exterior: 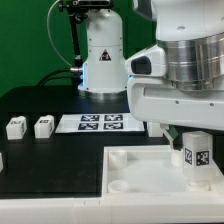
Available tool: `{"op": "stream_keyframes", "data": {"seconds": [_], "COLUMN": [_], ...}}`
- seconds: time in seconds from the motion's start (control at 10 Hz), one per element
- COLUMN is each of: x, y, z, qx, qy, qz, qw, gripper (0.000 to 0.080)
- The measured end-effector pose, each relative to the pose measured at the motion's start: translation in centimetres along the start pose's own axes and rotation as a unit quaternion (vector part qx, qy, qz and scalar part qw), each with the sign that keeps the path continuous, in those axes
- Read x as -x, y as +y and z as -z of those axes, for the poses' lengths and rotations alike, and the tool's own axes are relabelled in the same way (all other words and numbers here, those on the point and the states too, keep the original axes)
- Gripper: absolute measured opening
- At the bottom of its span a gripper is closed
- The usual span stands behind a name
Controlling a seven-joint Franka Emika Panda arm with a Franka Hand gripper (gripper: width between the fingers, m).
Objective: Assemble one leg
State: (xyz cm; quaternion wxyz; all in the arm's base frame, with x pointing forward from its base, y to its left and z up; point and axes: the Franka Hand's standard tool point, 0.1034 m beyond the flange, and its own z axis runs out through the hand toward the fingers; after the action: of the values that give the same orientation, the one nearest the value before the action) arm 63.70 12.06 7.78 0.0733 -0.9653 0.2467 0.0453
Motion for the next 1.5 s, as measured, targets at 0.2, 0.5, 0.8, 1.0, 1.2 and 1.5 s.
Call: {"op": "stream_keyframes", "data": {"seconds": [0.2, 0.5, 0.8, 1.0, 1.2, 1.5], "x": [0.1, -0.1, 0.2, 0.1, -0.2, -0.8], "y": [0.1, 0.3, 0.1, 0.3, 0.4, 0.7], "z": [-0.1, 0.1, -0.1, -0.2, -0.3, -0.3], "qx": [0.003, 0.016, 0.008, 0.005, -0.014, -0.056], "qy": [0.000, 0.017, 0.015, 0.012, 0.006, -0.020], "qz": [0.124, 0.307, 0.214, 0.128, 0.002, -0.252], "qw": [0.992, 0.951, 0.977, 0.992, 1.000, 0.966], "gripper": [0.0648, 0.0649, 0.0373, 0.0298, 0.0298, 0.0297]}}
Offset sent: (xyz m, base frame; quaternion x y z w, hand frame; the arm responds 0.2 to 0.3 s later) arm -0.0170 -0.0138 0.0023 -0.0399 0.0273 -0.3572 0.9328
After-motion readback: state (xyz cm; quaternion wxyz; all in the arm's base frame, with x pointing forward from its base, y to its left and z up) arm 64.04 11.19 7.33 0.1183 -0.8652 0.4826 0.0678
